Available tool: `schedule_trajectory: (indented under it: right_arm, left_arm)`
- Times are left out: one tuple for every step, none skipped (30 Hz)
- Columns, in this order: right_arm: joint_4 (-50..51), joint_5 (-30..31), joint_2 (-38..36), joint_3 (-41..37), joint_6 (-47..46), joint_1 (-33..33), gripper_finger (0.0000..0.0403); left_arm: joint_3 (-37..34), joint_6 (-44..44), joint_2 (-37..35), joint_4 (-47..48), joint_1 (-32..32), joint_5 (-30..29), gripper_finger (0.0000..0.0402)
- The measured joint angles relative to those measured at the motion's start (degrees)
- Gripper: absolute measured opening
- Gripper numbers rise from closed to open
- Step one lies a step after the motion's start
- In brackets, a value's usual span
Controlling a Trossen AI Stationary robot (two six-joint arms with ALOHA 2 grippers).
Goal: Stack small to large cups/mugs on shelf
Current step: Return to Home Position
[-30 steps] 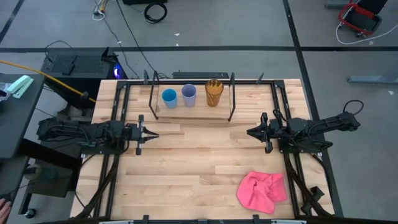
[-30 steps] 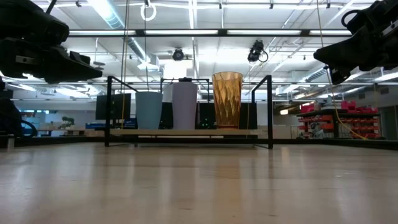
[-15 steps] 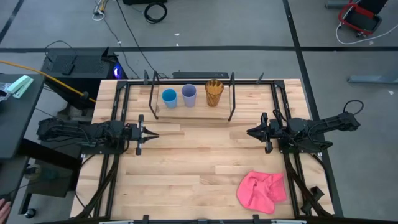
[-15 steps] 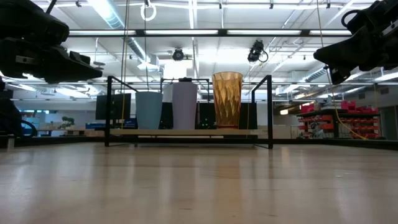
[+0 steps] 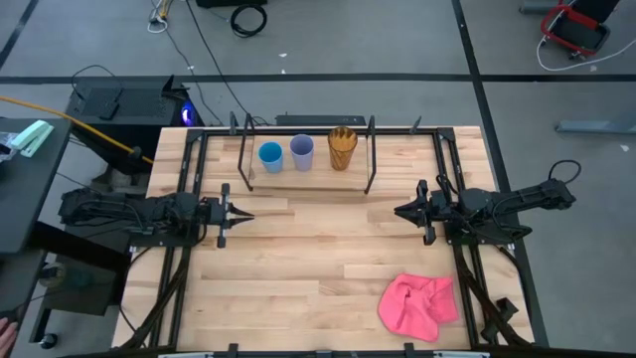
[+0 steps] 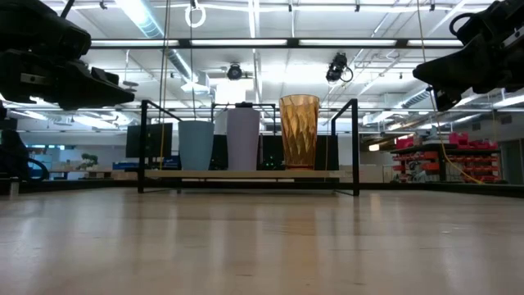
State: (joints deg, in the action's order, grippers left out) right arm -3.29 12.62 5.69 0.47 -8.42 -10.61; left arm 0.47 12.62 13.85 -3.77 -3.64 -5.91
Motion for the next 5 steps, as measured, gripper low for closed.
schedule_trajectory:
  right_arm:
    - [0.0, 0.0, 0.0, 0.0, 0.0, 0.0, 0.005]
    - [0.0, 0.0, 0.0, 0.0, 0.0, 0.0, 0.005]
    - [0.0, 0.0, 0.0, 0.0, 0.0, 0.0, 0.005]
    - [0.0, 0.0, 0.0, 0.0, 0.0, 0.0, 0.005]
    - [0.0, 0.0, 0.0, 0.0, 0.0, 0.0, 0.005]
  left_arm:
    - [0.0, 0.0, 0.0, 0.0, 0.0, 0.0, 0.0031]
    - [0.0, 0.0, 0.0, 0.0, 0.0, 0.0, 0.0032]
    - [0.0, 0.0, 0.0, 0.0, 0.0, 0.0, 0.0033]
    - [0.0, 0.0, 0.0, 0.0, 0.0, 0.0, 0.0035]
    - [0.0, 0.0, 0.0, 0.0, 0.0, 0.0, 0.0036]
